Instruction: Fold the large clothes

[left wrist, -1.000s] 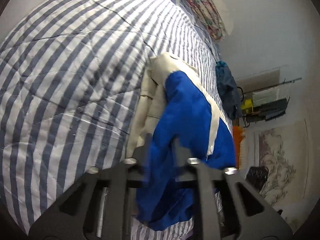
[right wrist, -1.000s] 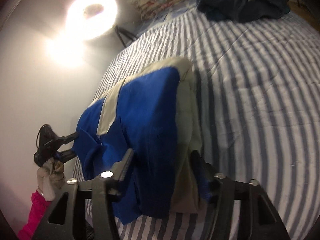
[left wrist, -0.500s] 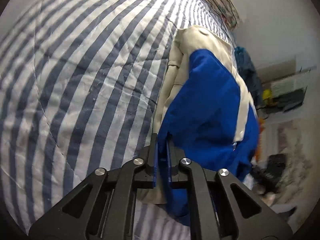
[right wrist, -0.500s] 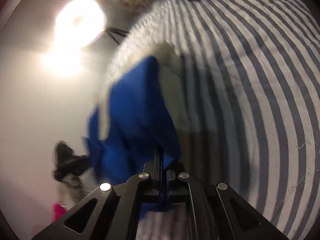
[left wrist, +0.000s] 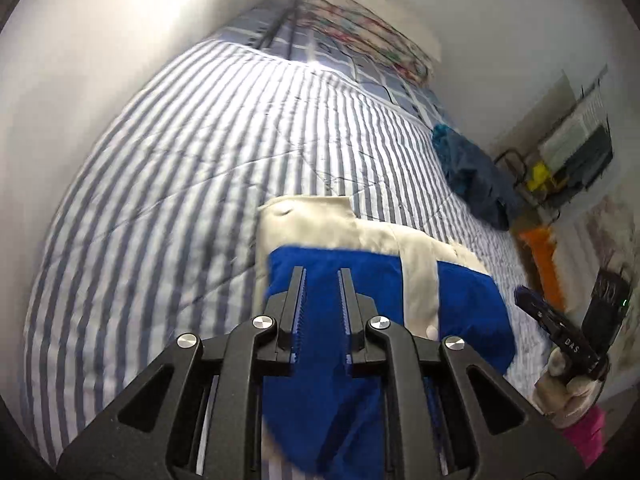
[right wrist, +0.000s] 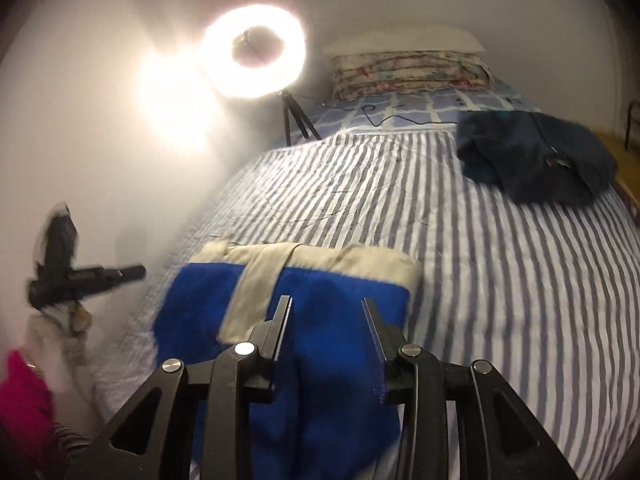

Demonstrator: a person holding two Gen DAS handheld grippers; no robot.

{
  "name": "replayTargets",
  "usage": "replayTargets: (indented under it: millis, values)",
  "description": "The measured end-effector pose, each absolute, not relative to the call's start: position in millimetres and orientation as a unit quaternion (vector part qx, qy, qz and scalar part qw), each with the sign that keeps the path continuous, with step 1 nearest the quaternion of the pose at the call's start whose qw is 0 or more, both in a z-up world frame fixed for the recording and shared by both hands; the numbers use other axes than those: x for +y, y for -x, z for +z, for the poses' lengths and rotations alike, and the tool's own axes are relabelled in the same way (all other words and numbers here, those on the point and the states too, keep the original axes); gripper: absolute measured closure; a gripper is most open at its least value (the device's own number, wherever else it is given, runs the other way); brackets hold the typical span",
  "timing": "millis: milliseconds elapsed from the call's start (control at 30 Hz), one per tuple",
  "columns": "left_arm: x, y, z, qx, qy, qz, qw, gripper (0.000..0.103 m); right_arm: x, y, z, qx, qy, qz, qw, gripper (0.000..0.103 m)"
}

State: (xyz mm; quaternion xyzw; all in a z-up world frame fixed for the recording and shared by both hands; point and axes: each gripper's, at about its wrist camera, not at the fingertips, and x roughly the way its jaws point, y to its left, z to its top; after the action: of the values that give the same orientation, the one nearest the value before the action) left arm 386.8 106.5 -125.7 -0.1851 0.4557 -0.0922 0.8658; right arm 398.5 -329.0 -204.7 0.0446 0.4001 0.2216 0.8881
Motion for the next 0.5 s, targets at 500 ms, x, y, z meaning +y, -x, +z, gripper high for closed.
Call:
replayTargets:
  millis: [500]
  values:
    - [122.2,-442.6,-203.1,0.505,0.216,-0.109,0.828,0.092,-297.5,-441.2,-281.5,0.487,0.010,0.202,0.850,0.077]
